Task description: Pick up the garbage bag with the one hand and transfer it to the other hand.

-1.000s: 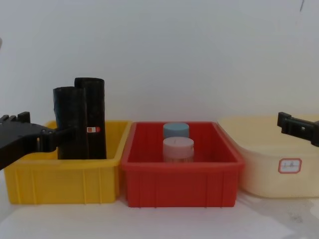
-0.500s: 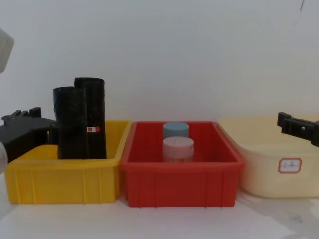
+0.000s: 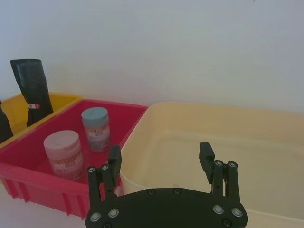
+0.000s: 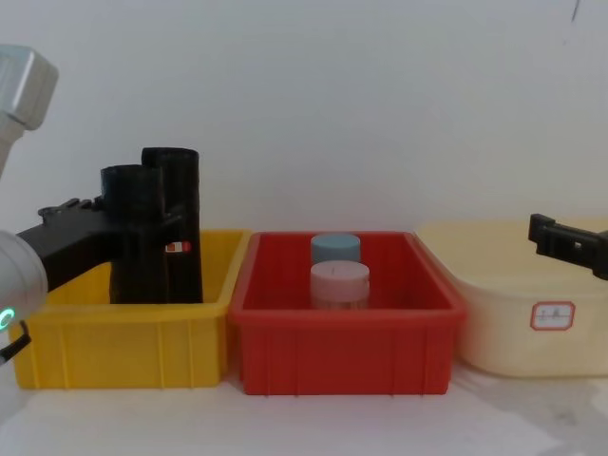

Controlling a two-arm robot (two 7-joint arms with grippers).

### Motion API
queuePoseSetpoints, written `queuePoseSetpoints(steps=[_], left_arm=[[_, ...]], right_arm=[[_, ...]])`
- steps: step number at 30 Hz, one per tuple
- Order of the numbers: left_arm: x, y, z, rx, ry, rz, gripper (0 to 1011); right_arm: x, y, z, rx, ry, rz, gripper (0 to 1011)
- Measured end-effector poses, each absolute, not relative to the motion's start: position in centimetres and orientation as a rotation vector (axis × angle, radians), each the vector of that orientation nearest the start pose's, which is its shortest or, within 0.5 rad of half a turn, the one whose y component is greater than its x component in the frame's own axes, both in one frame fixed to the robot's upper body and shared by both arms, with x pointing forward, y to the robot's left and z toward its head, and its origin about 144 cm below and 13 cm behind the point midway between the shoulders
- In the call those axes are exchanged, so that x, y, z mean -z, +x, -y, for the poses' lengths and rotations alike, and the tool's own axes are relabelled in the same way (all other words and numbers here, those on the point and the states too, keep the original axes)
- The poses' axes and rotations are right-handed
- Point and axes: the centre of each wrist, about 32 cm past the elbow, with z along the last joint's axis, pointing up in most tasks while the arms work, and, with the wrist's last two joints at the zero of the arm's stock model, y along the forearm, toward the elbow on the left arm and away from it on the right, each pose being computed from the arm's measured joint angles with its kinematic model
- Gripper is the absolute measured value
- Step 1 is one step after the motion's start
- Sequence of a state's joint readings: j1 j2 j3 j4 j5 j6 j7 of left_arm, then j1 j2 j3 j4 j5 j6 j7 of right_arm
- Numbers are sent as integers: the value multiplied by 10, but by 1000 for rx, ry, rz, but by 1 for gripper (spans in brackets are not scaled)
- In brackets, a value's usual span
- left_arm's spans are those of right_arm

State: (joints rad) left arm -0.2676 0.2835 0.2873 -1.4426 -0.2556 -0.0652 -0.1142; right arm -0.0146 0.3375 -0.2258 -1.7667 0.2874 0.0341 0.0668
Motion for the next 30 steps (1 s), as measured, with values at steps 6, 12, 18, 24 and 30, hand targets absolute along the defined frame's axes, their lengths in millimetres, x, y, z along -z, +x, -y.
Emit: queuePoseSetpoints(steps=[6, 12, 18, 24, 30], left_arm=[[-1186, 530, -232, -1199, -48, 156, 697], [-1187, 533, -230, -1185, -59, 161, 538], [-1191, 535, -229, -1176, -70, 174, 485], [-1203, 537, -226, -1160, -85, 212, 448], [-1218, 541, -222, -1126, -101, 257, 426]], right_arm=[[-1189, 443, 237, 1229, 26, 75, 1001], [-1189, 443, 237, 1229, 26, 75, 1001], [-1189, 443, 237, 1229, 26, 75, 1002], [-1189, 443, 237, 1229, 26, 75, 1001], [-1189, 443, 237, 1229, 26, 75, 1001]])
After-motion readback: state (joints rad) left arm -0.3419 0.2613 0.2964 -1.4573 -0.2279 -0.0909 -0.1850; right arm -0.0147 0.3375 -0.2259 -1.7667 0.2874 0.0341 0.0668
